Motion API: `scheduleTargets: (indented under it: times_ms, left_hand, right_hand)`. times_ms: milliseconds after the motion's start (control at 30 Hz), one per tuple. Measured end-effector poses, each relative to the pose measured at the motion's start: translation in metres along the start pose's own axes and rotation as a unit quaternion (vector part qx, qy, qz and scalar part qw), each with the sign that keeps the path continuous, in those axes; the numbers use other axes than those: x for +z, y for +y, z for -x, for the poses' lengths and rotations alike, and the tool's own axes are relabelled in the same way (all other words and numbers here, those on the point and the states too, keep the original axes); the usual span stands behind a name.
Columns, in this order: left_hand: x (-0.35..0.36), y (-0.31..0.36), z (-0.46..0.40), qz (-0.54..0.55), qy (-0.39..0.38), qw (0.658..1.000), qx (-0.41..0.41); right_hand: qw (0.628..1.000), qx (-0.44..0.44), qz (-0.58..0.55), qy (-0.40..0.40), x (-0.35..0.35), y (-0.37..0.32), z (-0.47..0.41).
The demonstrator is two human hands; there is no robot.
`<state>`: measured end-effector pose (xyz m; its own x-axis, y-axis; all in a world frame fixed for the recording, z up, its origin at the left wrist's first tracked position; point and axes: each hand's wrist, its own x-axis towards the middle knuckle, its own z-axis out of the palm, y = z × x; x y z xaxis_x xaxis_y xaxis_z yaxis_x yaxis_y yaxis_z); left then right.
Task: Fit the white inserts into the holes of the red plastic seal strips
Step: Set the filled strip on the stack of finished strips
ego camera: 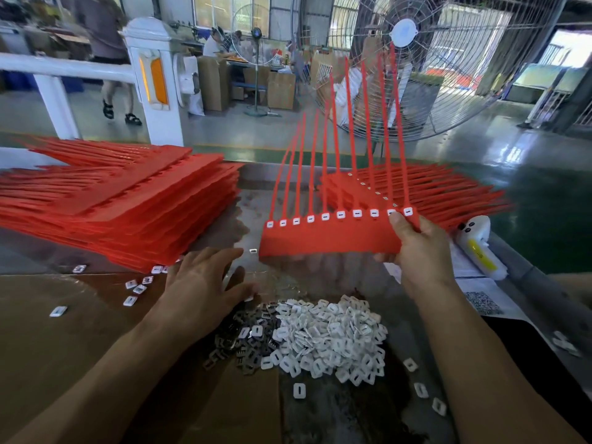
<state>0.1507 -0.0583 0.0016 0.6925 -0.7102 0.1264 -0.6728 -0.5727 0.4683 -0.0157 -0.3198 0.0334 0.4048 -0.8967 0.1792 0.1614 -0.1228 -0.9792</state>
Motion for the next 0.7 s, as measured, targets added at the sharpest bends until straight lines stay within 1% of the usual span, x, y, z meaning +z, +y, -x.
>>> scheduleTargets:
  times_ms: [100,167,233,300,333,367,433,567,633,700]
  left_hand:
    - [-0.003,0.001,0.001,0.008,-0.008,1.0,0.001]
    - [-0.004,0.003,0.001,0.01,-0.01,1.0,-0.001]
    - [-0.004,0.003,0.002,0.008,-0.007,1.0,-0.002]
    - [-0.004,0.004,0.002,0.007,-0.007,1.0,-0.003]
    - [-0.004,0.004,0.002,0.006,-0.008,1.0,-0.004]
    - [-0.004,0.004,0.002,0.005,-0.01,1.0,-0.005]
    - [-0.004,0.004,0.001,0.002,-0.009,1.0,-0.006]
    - [-0.004,0.004,0.001,0.004,0.002,1.0,-0.004]
    - [-0.004,0.004,0.001,0.003,0.004,1.0,-0.001]
    - [-0.005,0.005,0.001,0.003,0.007,1.0,0.001]
  right_hand:
    - [0.991,0.084,-0.09,0.044,0.002,-0.002,-0.006]
    - [0.978,0.108,-0.16,0.072,0.003,-0.004,-0.012]
    - [0.958,0.108,-0.251,0.087,0.004,-0.006,-0.019]
    - [0.929,0.129,-0.338,0.08,0.003,-0.005,-0.024]
    - [0.918,0.144,-0.362,0.076,0.002,-0.004,-0.026]
    - [0.913,0.161,-0.369,0.069,0.0,-0.004,-0.027]
    - [0.918,0.18,-0.35,0.045,-0.002,-0.003,-0.028]
    - [0.937,0.169,-0.306,0.004,-0.003,0.004,-0.027]
    - [0.953,0.172,-0.248,0.012,-0.004,0.007,-0.025]
    - [0.967,0.194,-0.163,0.022,-0.006,0.009,-0.022]
